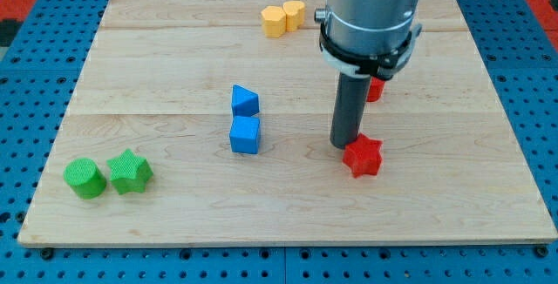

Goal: Move red circle diagonally to the top left of the red star

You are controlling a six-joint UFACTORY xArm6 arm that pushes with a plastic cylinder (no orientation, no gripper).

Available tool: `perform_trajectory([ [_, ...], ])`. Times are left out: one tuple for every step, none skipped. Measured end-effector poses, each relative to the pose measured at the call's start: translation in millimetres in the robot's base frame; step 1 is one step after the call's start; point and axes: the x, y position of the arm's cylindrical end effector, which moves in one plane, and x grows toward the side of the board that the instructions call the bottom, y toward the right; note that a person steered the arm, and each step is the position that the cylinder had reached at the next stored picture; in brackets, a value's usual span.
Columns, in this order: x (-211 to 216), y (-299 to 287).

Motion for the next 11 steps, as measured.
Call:
perform_trajectory([
  [4.8,60.8],
  [-10.0,51.4],
  [-49.8,97.1],
  [-115.9,121.6],
  [-140.7,39.6],
  [-103.6,54.3],
  [-64.8,82.0],
  [-18.1,81.2],
  [-75.2,84.3],
  [-69.3,60.1],
  [-37.0,93.8],
])
